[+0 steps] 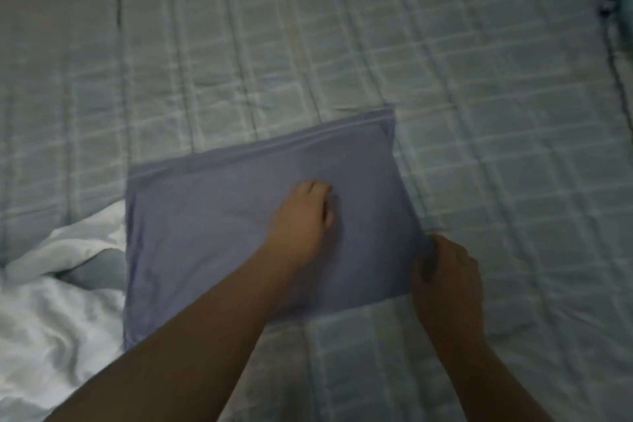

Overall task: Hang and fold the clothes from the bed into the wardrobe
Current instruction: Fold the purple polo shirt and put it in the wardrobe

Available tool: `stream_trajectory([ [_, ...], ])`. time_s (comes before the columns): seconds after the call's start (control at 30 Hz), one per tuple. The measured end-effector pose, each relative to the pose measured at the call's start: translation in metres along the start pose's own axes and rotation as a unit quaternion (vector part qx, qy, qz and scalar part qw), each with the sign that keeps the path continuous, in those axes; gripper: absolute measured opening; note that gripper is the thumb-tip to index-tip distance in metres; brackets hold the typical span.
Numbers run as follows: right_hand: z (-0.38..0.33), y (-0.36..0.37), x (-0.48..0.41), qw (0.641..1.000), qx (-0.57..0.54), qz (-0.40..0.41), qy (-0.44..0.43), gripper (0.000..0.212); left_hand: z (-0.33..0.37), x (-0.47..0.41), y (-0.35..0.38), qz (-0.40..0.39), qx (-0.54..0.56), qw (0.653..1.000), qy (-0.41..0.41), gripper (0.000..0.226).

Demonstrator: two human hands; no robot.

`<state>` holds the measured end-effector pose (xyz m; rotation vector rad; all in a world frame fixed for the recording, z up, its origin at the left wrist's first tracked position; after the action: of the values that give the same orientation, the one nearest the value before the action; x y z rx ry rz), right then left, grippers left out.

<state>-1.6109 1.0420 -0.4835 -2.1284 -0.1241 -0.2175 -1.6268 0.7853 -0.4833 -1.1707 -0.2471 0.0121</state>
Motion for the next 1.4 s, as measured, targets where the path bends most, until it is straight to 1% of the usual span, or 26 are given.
stream_trajectory([
  [0.07,0.011,0.007,0.000,0.999,-0.025,-0.022,0.029,0.038,0.033,-0.037,0.002,-0.026,0.047,0.998,-0.022,0.025],
  [0.13,0.017,0.017,0.000,0.999,-0.030,-0.039,0.021,0.038,0.052,-0.072,0.002,-0.024,0.082,0.994,-0.064,0.014],
  [0.17,0.021,0.021,-0.002,0.999,-0.028,-0.043,0.019,0.037,0.058,-0.087,0.002,-0.020,0.094,0.992,-0.083,0.012],
  [0.23,0.027,0.026,-0.006,0.998,-0.026,-0.047,0.032,0.031,0.060,-0.116,0.010,-0.031,0.095,0.988,-0.117,0.015],
  [0.33,0.029,0.031,-0.010,0.998,-0.013,-0.056,0.012,0.026,0.054,-0.146,0.027,-0.068,0.071,0.981,-0.165,0.024],
  [0.4,0.031,0.032,-0.011,0.997,-0.020,-0.066,0.047,0.026,0.054,-0.155,0.034,-0.084,0.055,0.980,-0.171,0.030],
  [0.47,0.032,0.035,-0.010,0.992,-0.019,-0.098,0.081,0.027,0.057,-0.159,0.038,-0.097,0.044,0.981,-0.165,0.026],
  [0.53,0.027,0.032,-0.011,0.991,0.001,-0.108,0.082,0.021,0.059,-0.160,0.039,-0.122,0.038,0.979,-0.160,0.026],
  [0.6,0.021,0.028,-0.011,0.990,0.013,-0.111,0.089,0.019,0.060,-0.163,0.038,-0.129,0.042,0.979,-0.151,0.028],
  [0.7,0.014,0.025,-0.009,0.988,0.007,-0.107,0.111,0.020,0.058,-0.159,0.034,-0.105,0.045,0.984,-0.135,0.027],
  [0.8,0.000,0.028,0.000,0.985,-0.026,-0.122,0.116,0.023,0.050,-0.150,0.024,-0.047,0.078,0.987,-0.135,0.029],
  [0.87,-0.019,0.031,0.010,0.986,-0.047,-0.123,0.100,0.028,0.037,-0.145,0.012,-0.018,0.151,0.976,-0.154,0.024],
  [0.9,-0.032,0.031,0.016,0.991,-0.053,-0.103,0.068,0.027,0.029,-0.142,0.004,-0.007,0.188,0.968,-0.167,0.025],
  [0.97,-0.060,0.033,0.030,0.996,-0.049,-0.076,0.000,0.013,0.011,-0.133,-0.016,0.012,0.245,0.951,-0.185,0.029],
  [1.0,-0.071,0.041,0.040,0.994,-0.064,-0.089,0.002,0.009,0.001,-0.127,-0.026,0.019,0.262,0.947,-0.187,0.029],
  [1.07,-0.097,0.055,0.060,0.990,-0.098,-0.104,-0.001,0.023,-0.025,-0.113,-0.045,0.027,0.287,0.939,-0.186,0.028],
  [1.13,-0.128,0.070,0.077,0.989,-0.092,-0.107,-0.038,0.035,-0.059,-0.096,-0.061,0.030,0.313,0.929,-0.196,0.027],
  [1.2,-0.165,0.087,0.094,0.987,-0.056,-0.122,-0.088,0.041,-0.099,-0.076,-0.070,0.025,0.370,0.902,-0.220,0.026],
  [1.27,-0.194,0.111,0.110,0.981,-0.035,-0.161,-0.106,0.038,-0.138,-0.056,-0.079,0.012,0.446,0.862,-0.242,0.025],
  [1.3,-0.209,0.121,0.119,0.976,-0.031,-0.182,-0.116,0.035,-0.157,-0.045,-0.085,0.010,0.469,0.848,-0.247,0.022],
  [1.37,-0.235,0.141,0.138,0.972,-0.018,-0.185,-0.145,0.030,-0.197,-0.023,-0.094,0.015,0.489,0.836,-0.249,0.017],
  [1.4,-0.246,0.154,0.147,0.969,-0.010,-0.194,-0.151,0.030,-0.217,-0.012,-0.098,0.022,0.491,0.836,-0.245,0.018],
])
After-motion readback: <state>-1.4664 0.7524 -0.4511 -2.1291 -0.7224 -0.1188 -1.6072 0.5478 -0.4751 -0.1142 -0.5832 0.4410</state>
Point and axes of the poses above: each hand's wrist, its own x-axis away from the middle knuckle, its own y-axis out of the palm, z = x × y, the point moved 8 cm from there along -x, towards the middle knuckle, and after that the axes turned 7 degrees about -x, right-handed, at the moved point
